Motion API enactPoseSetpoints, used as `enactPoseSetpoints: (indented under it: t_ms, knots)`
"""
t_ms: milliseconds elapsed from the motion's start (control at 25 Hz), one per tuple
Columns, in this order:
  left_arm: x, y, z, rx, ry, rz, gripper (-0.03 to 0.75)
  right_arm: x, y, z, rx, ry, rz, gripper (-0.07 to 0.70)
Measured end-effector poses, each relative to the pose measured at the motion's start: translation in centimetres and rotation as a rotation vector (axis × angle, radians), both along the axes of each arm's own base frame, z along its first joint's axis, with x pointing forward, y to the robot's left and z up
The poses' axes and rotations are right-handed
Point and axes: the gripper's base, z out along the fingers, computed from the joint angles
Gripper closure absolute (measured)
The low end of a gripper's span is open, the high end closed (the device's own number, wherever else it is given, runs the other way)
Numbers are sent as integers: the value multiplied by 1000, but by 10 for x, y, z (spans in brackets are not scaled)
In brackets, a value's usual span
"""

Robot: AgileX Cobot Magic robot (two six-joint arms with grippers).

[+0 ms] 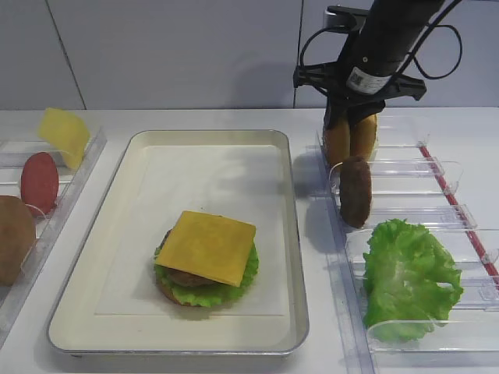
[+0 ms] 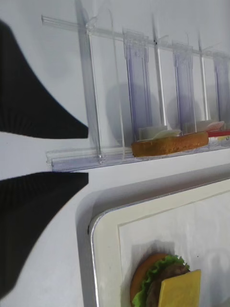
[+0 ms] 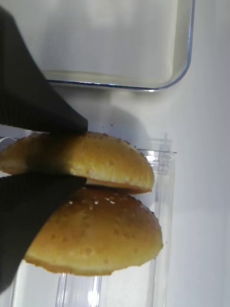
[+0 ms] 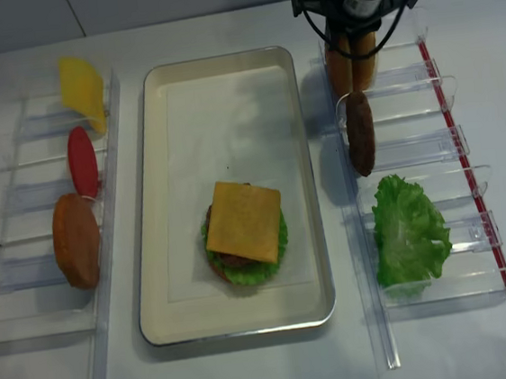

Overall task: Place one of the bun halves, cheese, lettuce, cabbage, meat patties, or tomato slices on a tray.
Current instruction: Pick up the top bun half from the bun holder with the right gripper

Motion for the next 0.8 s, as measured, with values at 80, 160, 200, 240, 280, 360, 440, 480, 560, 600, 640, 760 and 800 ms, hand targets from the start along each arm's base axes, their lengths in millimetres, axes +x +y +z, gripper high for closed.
enactPoseSetpoints:
  t_ms: [80, 160, 200, 240, 280, 360, 440, 480, 560, 600, 640, 760, 800]
  knots:
    - [0, 0, 0, -1, 0, 1, 537, 0, 0, 1, -3, 7, 2, 392]
    - [0, 0, 0, -1, 0, 1, 537, 0, 0, 4, -7, 24, 7, 393]
    - [0, 0, 0, -1, 0, 1, 537, 0, 1, 7, -9, 34, 11, 393]
    - [0, 0, 0, -1, 0, 1, 537, 1, 1, 14, -6, 32, 14, 393]
    - [0, 0, 0, -1, 0, 1, 537, 1, 1, 20, -4, 39, 17, 393]
    - [0, 0, 0, -1, 0, 1, 537, 2, 2, 40, 1, 23, 26, 393]
    - [0, 0, 0, -1, 0, 1, 537, 3, 3, 58, 7, -1, 32, 393]
    - [0, 0, 0, -1, 0, 1, 537, 4, 3, 67, 12, -21, 36, 393]
    - [0, 0, 0, -1, 0, 1, 537, 5, 3, 81, 20, -63, 45, 393]
    - [0, 0, 0, -1, 0, 1, 537, 4, 4, 86, 32, -75, 52, 398]
    - [0, 0, 0, -1, 0, 1, 537, 2, 6, 91, 57, -84, 67, 401]
    - [0, 0, 0, -1, 0, 1, 537, -4, 16, 100, 167, -82, 147, 401]
    - [0, 0, 0, -1, 0, 1, 537, -6, 20, 103, 209, -79, 169, 401]
